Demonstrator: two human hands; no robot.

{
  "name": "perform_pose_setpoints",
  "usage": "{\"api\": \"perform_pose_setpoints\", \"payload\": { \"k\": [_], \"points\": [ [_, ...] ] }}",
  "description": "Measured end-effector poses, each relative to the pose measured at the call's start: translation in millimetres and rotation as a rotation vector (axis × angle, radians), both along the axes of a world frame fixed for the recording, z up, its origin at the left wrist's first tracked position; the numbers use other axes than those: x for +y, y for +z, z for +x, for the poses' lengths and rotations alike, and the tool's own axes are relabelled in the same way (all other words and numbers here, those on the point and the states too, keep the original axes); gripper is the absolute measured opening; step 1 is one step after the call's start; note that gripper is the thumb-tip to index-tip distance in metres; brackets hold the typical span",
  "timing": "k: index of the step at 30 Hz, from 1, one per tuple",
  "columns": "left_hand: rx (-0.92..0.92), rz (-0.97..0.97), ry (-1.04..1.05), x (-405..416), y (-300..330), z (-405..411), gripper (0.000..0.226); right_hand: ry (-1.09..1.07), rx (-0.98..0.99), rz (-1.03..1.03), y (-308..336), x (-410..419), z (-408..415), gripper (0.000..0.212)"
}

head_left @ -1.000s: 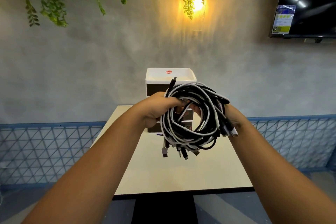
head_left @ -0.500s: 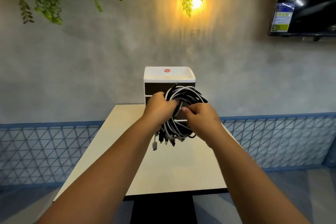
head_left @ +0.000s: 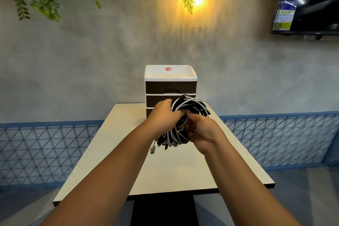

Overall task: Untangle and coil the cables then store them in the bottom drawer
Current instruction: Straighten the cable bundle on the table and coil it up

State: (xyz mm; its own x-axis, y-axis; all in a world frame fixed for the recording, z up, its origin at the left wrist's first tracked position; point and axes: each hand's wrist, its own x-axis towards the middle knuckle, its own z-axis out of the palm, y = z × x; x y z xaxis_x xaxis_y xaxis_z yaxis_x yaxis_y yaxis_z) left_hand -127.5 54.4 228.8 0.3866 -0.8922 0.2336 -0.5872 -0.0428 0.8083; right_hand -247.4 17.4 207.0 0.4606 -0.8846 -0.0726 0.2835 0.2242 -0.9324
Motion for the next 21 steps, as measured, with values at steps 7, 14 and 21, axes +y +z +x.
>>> {"api": "perform_pose_setpoints", "payload": {
  "k": [7, 14, 21],
  "points": [
    [0.133, -0.040, 0.006, 0.4, -2.3, 11.6, 0.020, 0.098, -0.013, -0.165, 2.7, -6.7, -20.7, 0.031],
    [-0.274, 0.048, 0.206, -11.4, -4.1, -7.0, 0.013, 0.186, 0.345, -0.499, 14.4, 23.5, -19.3, 0.030],
    [-0.197, 0.035, 0.171, -8.6, 0.0, 20.3, 0.020, 0.175, 0.830, -0.975, 45.8, 18.1, -65.0, 0.029]
  ]
}}
